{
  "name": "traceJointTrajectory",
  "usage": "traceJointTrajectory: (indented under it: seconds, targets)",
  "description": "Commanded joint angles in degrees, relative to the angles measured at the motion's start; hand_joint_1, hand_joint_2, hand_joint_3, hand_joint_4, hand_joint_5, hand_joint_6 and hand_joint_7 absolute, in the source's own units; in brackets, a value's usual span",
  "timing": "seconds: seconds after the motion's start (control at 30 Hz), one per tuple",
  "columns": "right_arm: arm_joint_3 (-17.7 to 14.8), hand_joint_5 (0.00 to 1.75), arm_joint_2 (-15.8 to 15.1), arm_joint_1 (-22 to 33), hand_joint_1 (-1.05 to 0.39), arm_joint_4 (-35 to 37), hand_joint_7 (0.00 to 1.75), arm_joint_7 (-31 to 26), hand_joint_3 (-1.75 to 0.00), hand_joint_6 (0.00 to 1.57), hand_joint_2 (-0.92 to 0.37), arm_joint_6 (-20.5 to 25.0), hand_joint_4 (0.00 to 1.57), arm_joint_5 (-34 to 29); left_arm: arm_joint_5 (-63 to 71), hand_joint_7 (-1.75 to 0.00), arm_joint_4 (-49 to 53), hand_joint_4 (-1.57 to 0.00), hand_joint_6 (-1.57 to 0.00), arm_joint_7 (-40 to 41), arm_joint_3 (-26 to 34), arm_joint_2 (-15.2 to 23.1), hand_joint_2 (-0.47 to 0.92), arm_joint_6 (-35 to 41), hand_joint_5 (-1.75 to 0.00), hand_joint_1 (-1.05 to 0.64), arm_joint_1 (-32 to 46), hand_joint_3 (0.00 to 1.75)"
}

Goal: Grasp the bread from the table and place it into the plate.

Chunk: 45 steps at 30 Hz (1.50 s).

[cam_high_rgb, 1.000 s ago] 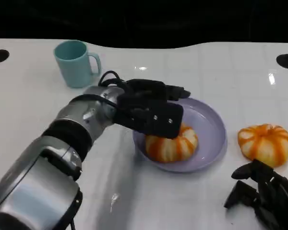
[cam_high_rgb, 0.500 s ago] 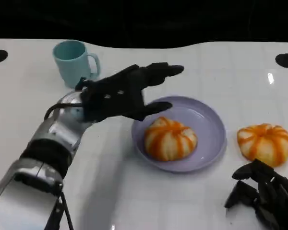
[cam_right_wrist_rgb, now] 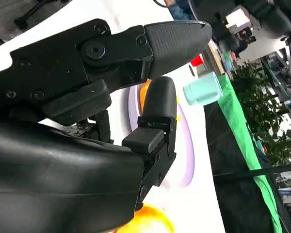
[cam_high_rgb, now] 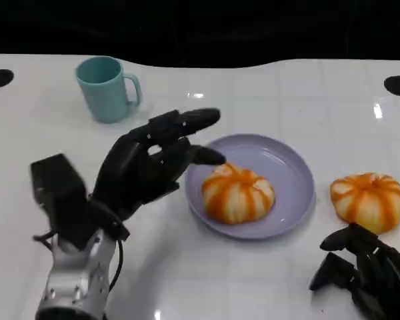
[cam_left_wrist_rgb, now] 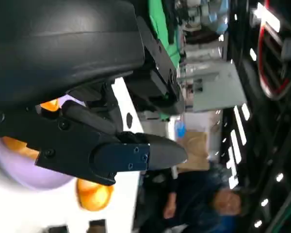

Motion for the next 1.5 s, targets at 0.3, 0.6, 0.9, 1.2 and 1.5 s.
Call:
traceJointTrajectory:
  seconds: [0.3, 0.6, 0.9, 1.2, 1.5]
  targets:
    - [-0.2, 1.52, -0.1, -0.1, -0.52, 0.5, 1.23, 1.4, -0.27, 0.58, -0.92, -0.7, 0.63, 0.8, -13.3, -1.58, -25.9, -0.71, -0.50, 5.6, 2.6, -2.7, 0.92, 21.7, -1.75, -0.55, 19.6, 0.52]
    - [-0.4, 1.53, -0.4, 0.3, -0.52, -0.3, 1.19, 2.3, -0.26, 0.56, -0.92, 0.1, 0.61, 1.1, -16.3, -1.74, -31.3, -0.81, -0.52, 7.0, 3.6, -2.7, 0.92, 28.2, -1.75, -0.54, 26.8, 0.46]
    - [-0.5, 1.52, -0.2, 0.5, -0.53, -0.4, 1.20, 1.2, -0.24, 0.58, -0.92, -0.1, 0.63, 0.7, -16.6, -1.75, -30.5, -0.85, -0.57, 6.9, 4.5, -3.0, 0.92, 28.8, -1.75, -0.53, 30.0, 0.44]
    - [-0.5, 1.52, -0.6, 1.0, -0.52, -1.2, 1.19, 1.4, -0.25, 0.57, -0.92, 1.2, 0.62, 1.4, -14.5, -1.75, -28.7, -0.81, -0.54, 6.0, 4.0, -3.7, 0.92, 25.9, -1.75, -0.51, 31.7, 0.45]
    - [-0.4, 1.52, -0.7, 0.9, -0.53, -0.3, 1.21, 0.4, -0.25, 0.59, -0.92, -0.9, 0.63, -0.2, -13.9, -1.75, -27.9, -0.79, -0.52, 6.3, 3.8, -3.9, 0.92, 26.0, -1.75, -0.50, 31.1, 0.45]
